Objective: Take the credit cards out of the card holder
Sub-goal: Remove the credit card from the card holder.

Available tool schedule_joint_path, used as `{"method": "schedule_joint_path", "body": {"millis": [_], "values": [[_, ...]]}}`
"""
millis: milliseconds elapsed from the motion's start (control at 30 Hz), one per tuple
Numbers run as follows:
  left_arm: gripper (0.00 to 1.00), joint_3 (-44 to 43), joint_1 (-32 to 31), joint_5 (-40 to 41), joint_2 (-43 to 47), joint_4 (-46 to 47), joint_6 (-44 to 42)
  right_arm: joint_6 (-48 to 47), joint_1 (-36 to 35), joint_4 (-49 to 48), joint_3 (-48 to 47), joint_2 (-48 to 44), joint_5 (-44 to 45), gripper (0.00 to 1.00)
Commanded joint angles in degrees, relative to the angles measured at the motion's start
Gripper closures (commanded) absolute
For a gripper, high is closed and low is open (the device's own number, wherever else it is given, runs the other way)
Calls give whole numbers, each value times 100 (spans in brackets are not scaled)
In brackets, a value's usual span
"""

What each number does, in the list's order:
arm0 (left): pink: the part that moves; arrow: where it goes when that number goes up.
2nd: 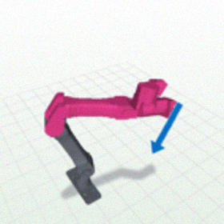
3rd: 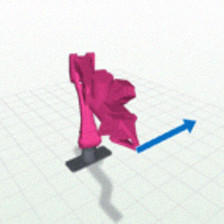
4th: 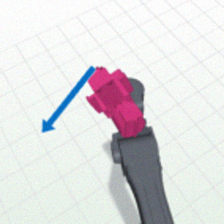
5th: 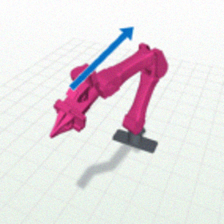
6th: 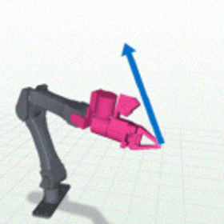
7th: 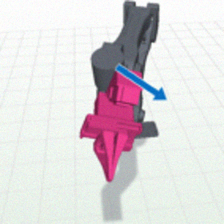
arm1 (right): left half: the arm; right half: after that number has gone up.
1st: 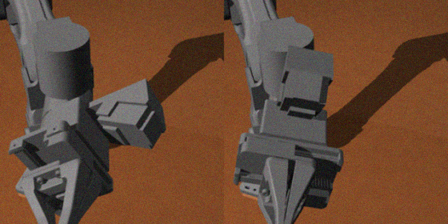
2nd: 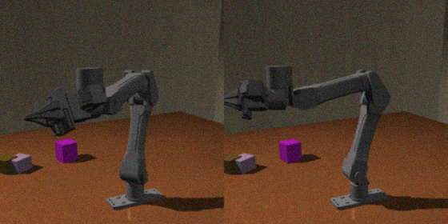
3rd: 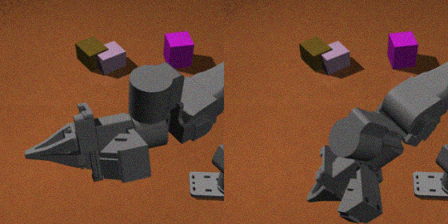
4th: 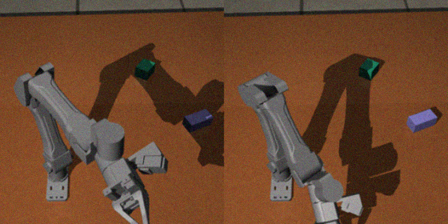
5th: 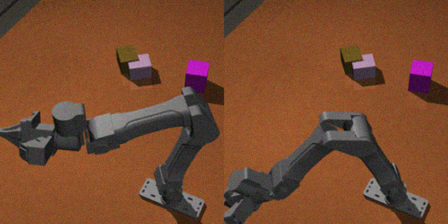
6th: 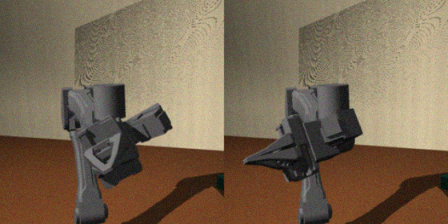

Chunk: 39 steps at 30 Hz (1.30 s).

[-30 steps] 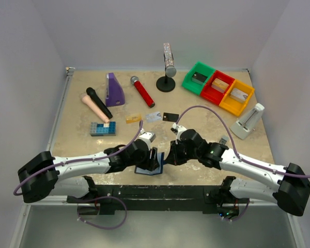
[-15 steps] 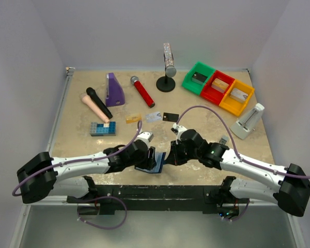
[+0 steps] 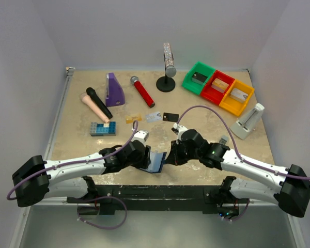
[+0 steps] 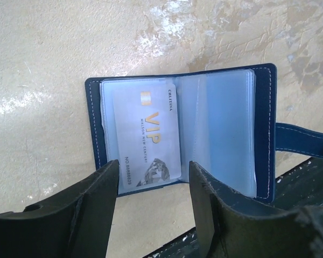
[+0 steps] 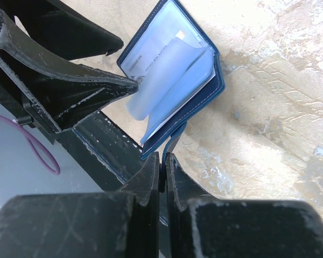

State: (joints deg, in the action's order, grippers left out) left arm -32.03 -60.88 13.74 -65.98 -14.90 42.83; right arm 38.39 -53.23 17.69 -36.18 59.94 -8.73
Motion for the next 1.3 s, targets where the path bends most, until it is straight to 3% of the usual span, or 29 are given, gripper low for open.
{"method": "schedule_joint_path", "body": {"millis": [0, 267, 833, 933, 1000, 1133, 1267], "values": [[41, -163, -3, 182, 102, -57, -126, -86, 15, -47, 41, -70, 3, 100], [40, -119, 15, 95, 146, 126, -161, -148, 85, -20, 103, -44, 100, 100], [41, -391, 24, -1708, -768, 1700, -389, -60, 691, 242, 384, -158, 205, 99], [39, -278, 24, -1533, -505, 1744, -293, -34, 718, 646, 332, -491, 582, 58], [39, -155, 94, -1401, -146, 1718, -223, -42, 727, 1032, 226, -746, 846, 42], [38, 126, 392, -1400, 619, 1508, -82, -218, 718, 1561, -116, -1151, 1163, 33], [39, 442, 603, -1119, 1182, 1287, 6, -438, 718, 1037, -258, -1275, 499, 39]]}}
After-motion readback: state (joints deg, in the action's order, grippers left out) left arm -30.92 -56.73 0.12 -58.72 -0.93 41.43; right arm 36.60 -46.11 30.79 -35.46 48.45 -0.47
